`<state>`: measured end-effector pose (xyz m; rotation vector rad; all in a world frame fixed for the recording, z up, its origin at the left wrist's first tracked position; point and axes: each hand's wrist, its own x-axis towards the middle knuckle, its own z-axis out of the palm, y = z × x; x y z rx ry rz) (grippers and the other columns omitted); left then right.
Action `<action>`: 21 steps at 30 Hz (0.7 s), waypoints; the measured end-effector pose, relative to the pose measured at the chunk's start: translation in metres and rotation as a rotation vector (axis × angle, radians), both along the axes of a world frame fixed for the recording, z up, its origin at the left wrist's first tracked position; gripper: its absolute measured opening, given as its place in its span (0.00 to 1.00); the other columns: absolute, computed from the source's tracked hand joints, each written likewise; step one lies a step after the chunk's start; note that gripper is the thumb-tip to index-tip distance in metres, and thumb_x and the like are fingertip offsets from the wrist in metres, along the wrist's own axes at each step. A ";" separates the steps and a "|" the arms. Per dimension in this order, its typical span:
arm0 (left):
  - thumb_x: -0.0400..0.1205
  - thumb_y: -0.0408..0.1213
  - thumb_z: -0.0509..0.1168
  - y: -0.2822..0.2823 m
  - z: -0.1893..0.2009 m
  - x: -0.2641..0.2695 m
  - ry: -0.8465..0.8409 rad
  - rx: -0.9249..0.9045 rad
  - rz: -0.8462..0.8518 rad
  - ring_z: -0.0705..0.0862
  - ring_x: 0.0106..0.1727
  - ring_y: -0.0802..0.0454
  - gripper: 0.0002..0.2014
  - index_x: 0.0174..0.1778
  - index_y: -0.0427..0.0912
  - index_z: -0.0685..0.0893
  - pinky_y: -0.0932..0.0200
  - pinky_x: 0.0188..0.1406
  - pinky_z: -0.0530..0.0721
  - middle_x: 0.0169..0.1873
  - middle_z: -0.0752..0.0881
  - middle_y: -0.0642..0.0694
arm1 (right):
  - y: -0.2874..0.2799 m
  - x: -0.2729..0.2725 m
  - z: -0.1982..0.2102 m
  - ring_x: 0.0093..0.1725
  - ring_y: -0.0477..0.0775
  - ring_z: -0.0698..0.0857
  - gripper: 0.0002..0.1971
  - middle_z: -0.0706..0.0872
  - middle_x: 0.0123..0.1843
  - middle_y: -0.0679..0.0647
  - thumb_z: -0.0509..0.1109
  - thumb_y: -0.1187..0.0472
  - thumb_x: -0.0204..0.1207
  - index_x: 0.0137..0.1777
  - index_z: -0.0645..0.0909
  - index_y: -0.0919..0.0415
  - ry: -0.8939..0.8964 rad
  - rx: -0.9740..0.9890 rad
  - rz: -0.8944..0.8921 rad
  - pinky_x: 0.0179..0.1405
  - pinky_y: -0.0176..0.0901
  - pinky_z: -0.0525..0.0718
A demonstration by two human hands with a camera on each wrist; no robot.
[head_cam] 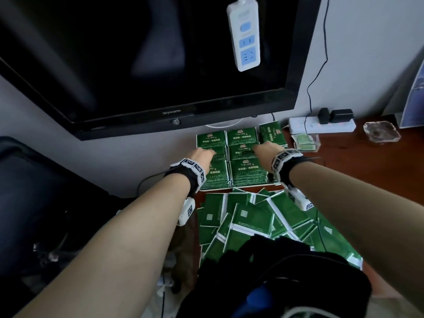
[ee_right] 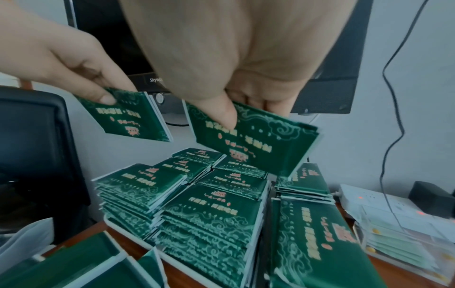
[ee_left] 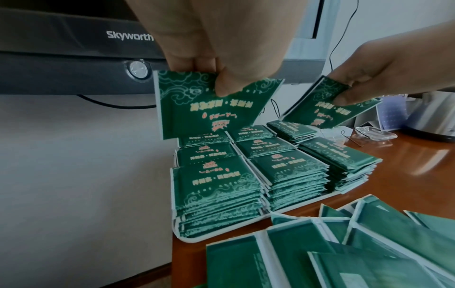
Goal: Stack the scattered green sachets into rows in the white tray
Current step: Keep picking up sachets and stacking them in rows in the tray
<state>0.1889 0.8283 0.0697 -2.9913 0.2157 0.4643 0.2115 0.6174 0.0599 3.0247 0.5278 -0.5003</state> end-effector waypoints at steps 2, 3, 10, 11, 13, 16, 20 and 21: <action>0.81 0.21 0.65 0.009 -0.007 0.016 -0.003 0.004 -0.022 0.87 0.55 0.38 0.28 0.79 0.40 0.73 0.51 0.54 0.86 0.59 0.85 0.35 | 0.009 0.012 -0.006 0.47 0.63 0.85 0.18 0.84 0.54 0.65 0.60 0.74 0.81 0.70 0.72 0.66 -0.023 0.020 -0.010 0.39 0.50 0.81; 0.81 0.22 0.66 0.013 -0.010 0.025 -0.008 0.008 -0.039 0.87 0.55 0.38 0.27 0.77 0.39 0.75 0.48 0.56 0.86 0.58 0.85 0.35 | 0.014 0.018 -0.010 0.46 0.62 0.83 0.19 0.84 0.55 0.65 0.60 0.74 0.81 0.71 0.70 0.66 -0.033 0.031 -0.013 0.38 0.49 0.80; 0.79 0.18 0.60 0.031 -0.034 0.079 -0.044 -0.008 -0.088 0.86 0.59 0.38 0.30 0.78 0.41 0.73 0.45 0.57 0.87 0.66 0.84 0.38 | 0.038 0.064 -0.050 0.80 0.68 0.68 0.31 0.68 0.80 0.69 0.60 0.73 0.81 0.84 0.54 0.69 -0.076 -0.018 -0.005 0.81 0.54 0.65; 0.79 0.18 0.60 0.032 -0.038 0.085 -0.048 -0.023 -0.092 0.87 0.59 0.38 0.31 0.79 0.41 0.71 0.46 0.56 0.87 0.69 0.82 0.39 | 0.040 0.070 -0.054 0.82 0.68 0.63 0.32 0.63 0.82 0.70 0.58 0.73 0.82 0.85 0.51 0.69 -0.070 -0.036 -0.006 0.83 0.54 0.61; 0.79 0.17 0.59 0.034 -0.044 0.096 -0.047 -0.042 -0.094 0.87 0.60 0.38 0.34 0.82 0.41 0.67 0.48 0.57 0.87 0.75 0.77 0.41 | 0.042 0.081 -0.062 0.85 0.68 0.58 0.34 0.58 0.85 0.70 0.57 0.74 0.82 0.86 0.47 0.70 -0.051 -0.051 -0.013 0.85 0.55 0.57; 0.80 0.15 0.55 0.037 -0.052 0.113 -0.039 -0.037 -0.110 0.82 0.69 0.40 0.36 0.85 0.41 0.61 0.50 0.64 0.82 0.83 0.65 0.44 | 0.047 0.099 -0.068 0.86 0.68 0.52 0.36 0.50 0.87 0.70 0.54 0.76 0.82 0.86 0.41 0.70 -0.008 -0.054 -0.023 0.86 0.56 0.52; 0.81 0.16 0.54 0.040 -0.069 0.128 -0.036 -0.044 -0.152 0.72 0.79 0.42 0.36 0.86 0.39 0.58 0.49 0.75 0.75 0.86 0.58 0.44 | 0.051 0.117 -0.082 0.86 0.68 0.50 0.35 0.48 0.87 0.70 0.53 0.75 0.83 0.86 0.40 0.70 0.014 -0.046 -0.014 0.86 0.57 0.52; 0.81 0.16 0.54 0.040 -0.074 0.129 -0.041 -0.045 -0.159 0.71 0.80 0.43 0.36 0.86 0.39 0.58 0.49 0.75 0.74 0.86 0.57 0.44 | 0.051 0.119 -0.086 0.86 0.68 0.50 0.35 0.48 0.87 0.70 0.54 0.75 0.83 0.86 0.40 0.70 0.020 -0.046 -0.009 0.86 0.57 0.52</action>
